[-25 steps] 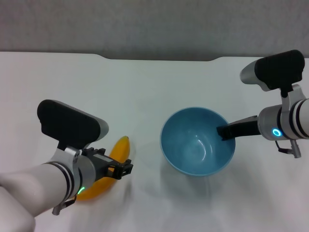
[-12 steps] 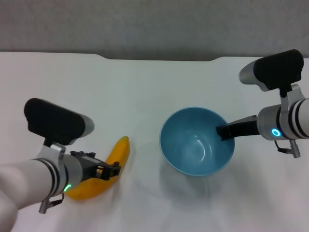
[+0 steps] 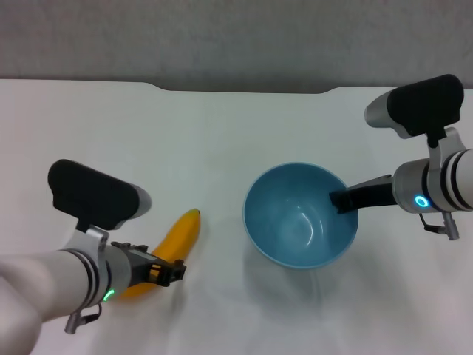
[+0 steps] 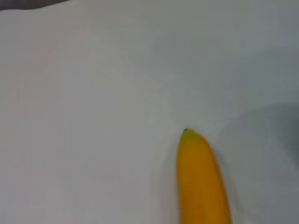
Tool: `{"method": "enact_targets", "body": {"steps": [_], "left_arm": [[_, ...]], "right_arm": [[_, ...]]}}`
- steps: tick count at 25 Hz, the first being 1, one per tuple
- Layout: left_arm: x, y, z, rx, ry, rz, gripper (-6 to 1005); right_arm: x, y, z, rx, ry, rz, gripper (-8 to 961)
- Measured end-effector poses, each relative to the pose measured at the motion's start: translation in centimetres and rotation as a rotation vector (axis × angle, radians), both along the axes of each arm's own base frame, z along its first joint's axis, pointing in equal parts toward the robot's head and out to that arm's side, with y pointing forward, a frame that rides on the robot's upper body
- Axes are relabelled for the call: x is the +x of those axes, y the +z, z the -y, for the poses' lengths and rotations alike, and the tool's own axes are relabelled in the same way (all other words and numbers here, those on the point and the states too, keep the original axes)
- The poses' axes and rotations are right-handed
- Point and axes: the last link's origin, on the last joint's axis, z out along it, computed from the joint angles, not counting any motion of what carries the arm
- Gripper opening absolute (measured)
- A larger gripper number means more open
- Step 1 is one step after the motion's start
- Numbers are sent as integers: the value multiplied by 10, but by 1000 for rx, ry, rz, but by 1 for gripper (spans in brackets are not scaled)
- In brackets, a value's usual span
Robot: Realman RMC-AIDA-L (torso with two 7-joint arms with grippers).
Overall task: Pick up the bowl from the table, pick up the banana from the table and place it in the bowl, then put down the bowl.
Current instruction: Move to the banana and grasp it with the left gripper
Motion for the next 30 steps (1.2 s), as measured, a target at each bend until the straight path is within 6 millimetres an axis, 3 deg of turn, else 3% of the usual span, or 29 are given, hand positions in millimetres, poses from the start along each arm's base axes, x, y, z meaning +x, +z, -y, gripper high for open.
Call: {"method": "enact_targets", "body": {"steps": [13, 30], "left_arm": [[-9, -11, -6, -11, 22, -24, 689], [-17, -11, -11, 21, 63, -12, 672]], "right_arm": [[-4, -1, -1, -5, 16, 3, 43], [-8, -1, 1, -8, 34, -1, 46]]}}
